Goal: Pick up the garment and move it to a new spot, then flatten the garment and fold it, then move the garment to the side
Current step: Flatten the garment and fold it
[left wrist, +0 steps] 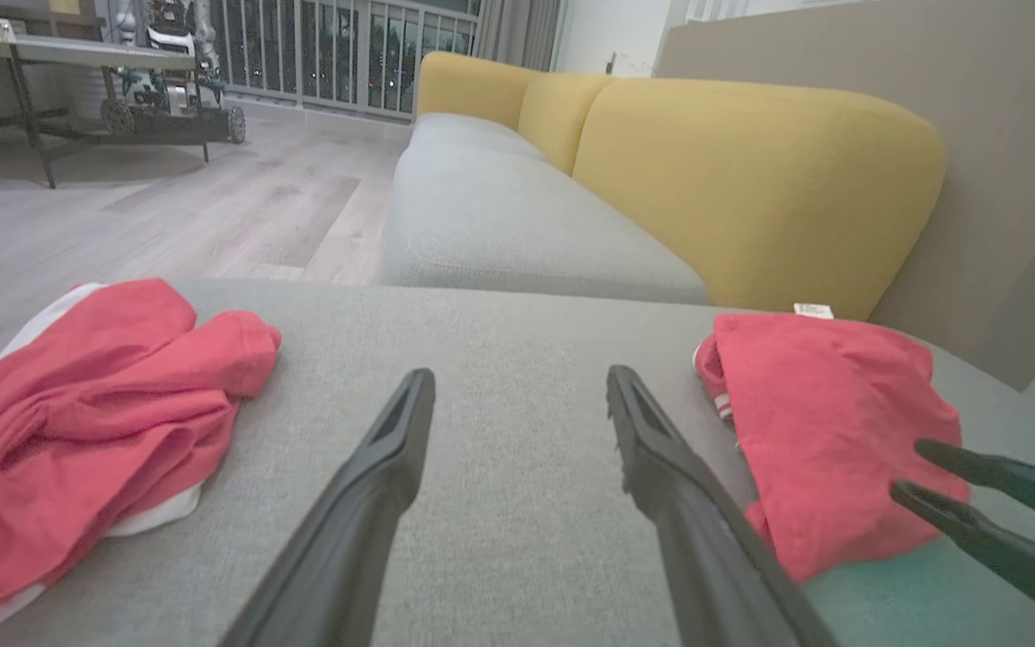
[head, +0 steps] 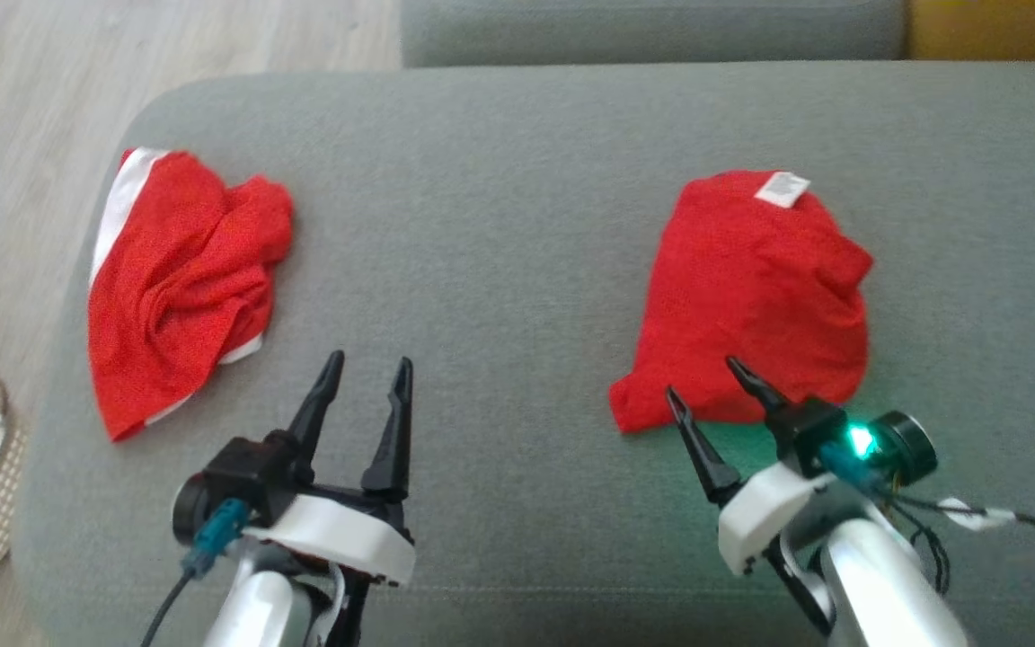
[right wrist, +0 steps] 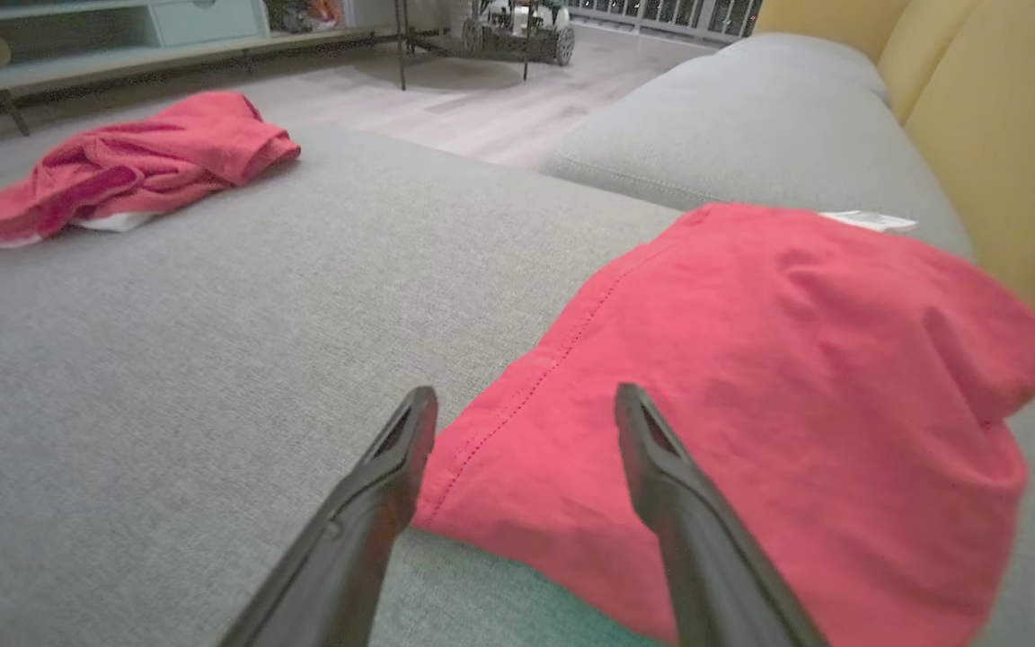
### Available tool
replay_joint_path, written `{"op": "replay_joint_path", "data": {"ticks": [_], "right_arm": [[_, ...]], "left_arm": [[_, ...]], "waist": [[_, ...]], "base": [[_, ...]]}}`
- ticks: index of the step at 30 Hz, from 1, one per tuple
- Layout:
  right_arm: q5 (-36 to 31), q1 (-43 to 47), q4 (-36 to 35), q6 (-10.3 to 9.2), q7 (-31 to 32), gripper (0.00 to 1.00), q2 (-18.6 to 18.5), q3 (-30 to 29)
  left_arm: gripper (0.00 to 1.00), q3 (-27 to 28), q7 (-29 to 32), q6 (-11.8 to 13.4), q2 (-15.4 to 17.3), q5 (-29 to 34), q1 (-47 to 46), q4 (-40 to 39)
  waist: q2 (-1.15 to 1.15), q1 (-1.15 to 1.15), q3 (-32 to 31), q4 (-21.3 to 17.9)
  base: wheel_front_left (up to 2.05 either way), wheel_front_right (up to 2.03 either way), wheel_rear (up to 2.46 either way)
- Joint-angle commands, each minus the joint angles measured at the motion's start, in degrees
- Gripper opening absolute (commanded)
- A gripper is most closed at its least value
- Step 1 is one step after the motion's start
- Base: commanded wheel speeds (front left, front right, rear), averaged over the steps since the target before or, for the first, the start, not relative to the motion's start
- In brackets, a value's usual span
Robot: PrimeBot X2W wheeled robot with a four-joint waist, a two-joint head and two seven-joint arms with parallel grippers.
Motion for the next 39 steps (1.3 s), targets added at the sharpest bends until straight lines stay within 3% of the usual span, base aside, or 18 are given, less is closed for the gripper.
{"op": "replay_joint_path", "data": {"ticks": [1,10,11,20,26,31,35,39], "right_arm": [[-0.53,-2.92,-0.81,-0.01,0.13,1.00,-0.03,1.25],[-7.75,-10.08,14.47,-0.01,3.18,1.00,-0.03,-5.25],[-8.08,-10.46,15.58,-0.01,3.47,0.00,-0.03,-5.47],[-4.89,-12.27,17.61,-0.01,-1.15,0.00,-0.03,-4.28],[1.36,-15.63,13.30,-0.01,-3.19,0.00,-0.03,3.74],[12.73,-23.69,6.48,-0.01,-3.91,0.00,-0.03,11.02],[20.17,-30.86,3.14,-0.01,-4.33,0.00,-0.03,10.79],[23.98,-39.87,2.84,-0.01,-4.82,0.00,-0.03,4.71]], "left_arm": [[1.00,1.45,-0.68,-0.42,-0.20,0.42,-3.05,-1.63],[1.00,-1.87,-0.69,-0.15,-0.32,-4.24,-5.57,0.23],[1.00,-2.07,-0.69,0.00,-0.32,-4.46,-5.73,0.29],[1.00,-2.02,-0.69,0.74,-0.33,-4.96,-4.67,1.42],[1.00,-2.37,-0.69,1.16,-0.33,-5.25,-3.35,1.37],[1.00,-2.80,-0.69,1.95,-0.33,-5.52,-1.51,1.45],[1.00,-2.74,-0.69,2.56,-0.33,-5.73,-0.43,1.11],[1.00,-2.41,-0.69,3.06,-0.33,-5.90,0.20,0.54]], "waist": [[0.00,0.00,1.53,1.68],[0.00,0.00,5.12,7.24],[0.00,0.00,5.23,7.60],[0.00,0.00,2.42,7.66],[0.00,0.00,-1.62,5.89],[0.00,0.00,-5.12,3.98],[0.00,0.00,-6.14,2.65],[0.00,0.00,-6.11,0.91]], "base": [[0.00,0.00,0.00],[0.00,0.00,0.00],[0.00,0.00,0.00],[0.00,0.00,0.00],[0.00,0.00,0.00],[0.00,0.00,0.00],[0.00,0.00,0.00],[0.00,0.00,0.00]]}}
